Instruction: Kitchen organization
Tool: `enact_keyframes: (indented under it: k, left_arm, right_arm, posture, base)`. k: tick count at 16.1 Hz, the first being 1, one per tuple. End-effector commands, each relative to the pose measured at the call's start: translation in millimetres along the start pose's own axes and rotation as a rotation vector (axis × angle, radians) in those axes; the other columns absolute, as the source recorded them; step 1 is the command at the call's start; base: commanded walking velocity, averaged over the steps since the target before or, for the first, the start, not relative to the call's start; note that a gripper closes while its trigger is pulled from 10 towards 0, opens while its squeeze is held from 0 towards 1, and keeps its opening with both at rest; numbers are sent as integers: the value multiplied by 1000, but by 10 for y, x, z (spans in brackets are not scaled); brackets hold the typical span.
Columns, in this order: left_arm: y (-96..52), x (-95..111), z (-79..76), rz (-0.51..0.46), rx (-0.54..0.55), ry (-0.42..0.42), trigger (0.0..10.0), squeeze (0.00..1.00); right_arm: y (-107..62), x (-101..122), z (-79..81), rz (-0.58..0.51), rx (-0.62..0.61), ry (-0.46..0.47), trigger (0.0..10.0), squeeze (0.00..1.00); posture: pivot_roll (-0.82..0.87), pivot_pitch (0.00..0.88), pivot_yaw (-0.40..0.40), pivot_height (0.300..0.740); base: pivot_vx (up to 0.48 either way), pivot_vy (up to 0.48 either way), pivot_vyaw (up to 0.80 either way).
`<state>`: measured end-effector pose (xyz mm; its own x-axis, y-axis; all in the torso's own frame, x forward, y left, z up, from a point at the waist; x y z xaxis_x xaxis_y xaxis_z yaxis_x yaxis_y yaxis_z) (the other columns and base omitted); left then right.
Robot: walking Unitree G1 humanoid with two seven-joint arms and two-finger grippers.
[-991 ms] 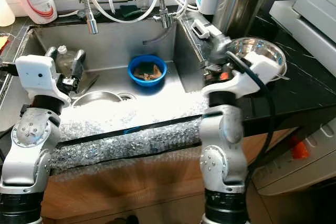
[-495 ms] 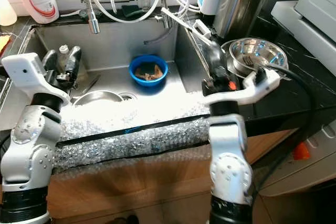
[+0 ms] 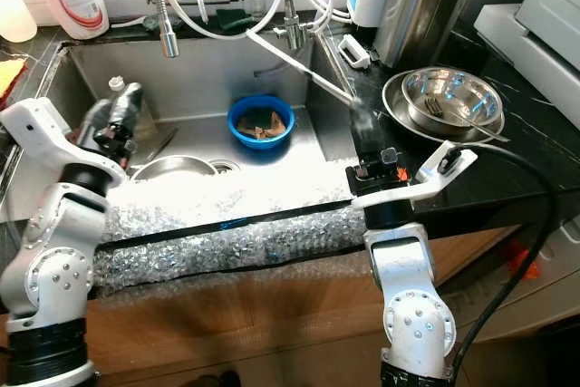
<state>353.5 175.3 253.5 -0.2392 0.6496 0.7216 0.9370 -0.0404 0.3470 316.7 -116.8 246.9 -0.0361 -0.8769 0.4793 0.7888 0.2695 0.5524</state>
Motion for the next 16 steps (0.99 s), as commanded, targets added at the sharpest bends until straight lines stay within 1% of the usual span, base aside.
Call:
enact_keyframes:
  k: [1,3,4,5,6,7,8,9,12,14,16]
  left_arm:
    - [3,23,-88,6,-42,-59,10000,0]
    - [-10,-23,-95,34,-54,-60,10000,0]
    - [-4,6,-156,21,-77,-151,10000,0]
    - [1,34,-236,16,-113,-205,10000,0]
    - [-2,43,-306,21,-147,-233,10000,0]
    - [-10,41,-360,28,-173,-242,10000,0]
    - [-39,7,-484,54,-234,-264,10000,0]
    - [-65,-35,-563,76,-270,-276,10000,0]
    - [-141,-128,-765,134,-351,-327,10000,0]
    - [-149,-148,-811,143,-362,-343,10000,0]
    - [-154,-161,-831,153,-370,-349,10000,0]
  right_arm:
    - [-129,-110,73,28,32,52,10000,0]
    - [-169,-163,109,54,56,69,10000,0]
    - [-190,-184,173,66,95,90,10000,0]
    - [-199,-189,197,71,111,103,10000,0]
    - [-209,-199,185,77,110,107,10000,0]
    - [-214,-207,171,82,108,106,10000,0]
    - [-221,-217,151,88,104,108,10000,0]
    - [-219,-230,153,95,105,104,10000,0]
    - [-245,-261,222,110,139,114,10000,0]
    - [-250,-277,207,116,133,112,10000,0]
    - [-247,-298,230,123,141,114,10000,0]
  posture:
    - [60,90,-40,740]
    - [64,83,-38,740]
    - [65,84,-40,740]
    - [67,89,-41,740]
    - [69,97,-42,740]
    - [70,99,-43,740]
    - [72,105,-43,740]
    - [71,106,-43,740]
    - [71,121,-44,740]
    - [73,125,-43,740]
    - [73,128,-43,740]
  base:
    - [0,0,0]
    - [0,0,0]
    - [0,0,0]
    - [0,0,0]
    - [0,0,0]
    - [0,0,0]
    - [0,0,0]
    - [0,0,0]
    - [0,0,0]
    - [0,0,0]
    - [0,0,0]
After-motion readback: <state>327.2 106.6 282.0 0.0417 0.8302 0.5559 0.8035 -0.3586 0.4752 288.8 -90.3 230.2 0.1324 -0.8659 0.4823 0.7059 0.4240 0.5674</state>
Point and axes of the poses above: a point about 5 cm out from each wrist's last joint towards the gripper, its own y axis pointing out of the wrist towards the gripper, its own x axis along the axis of the wrist's last joint, z = x × y, the point moved 6 cm from there along y, pointing out of the wrist towards the gripper, and after that the axes turned 8 degrees about -y, right-handed, at the moved point
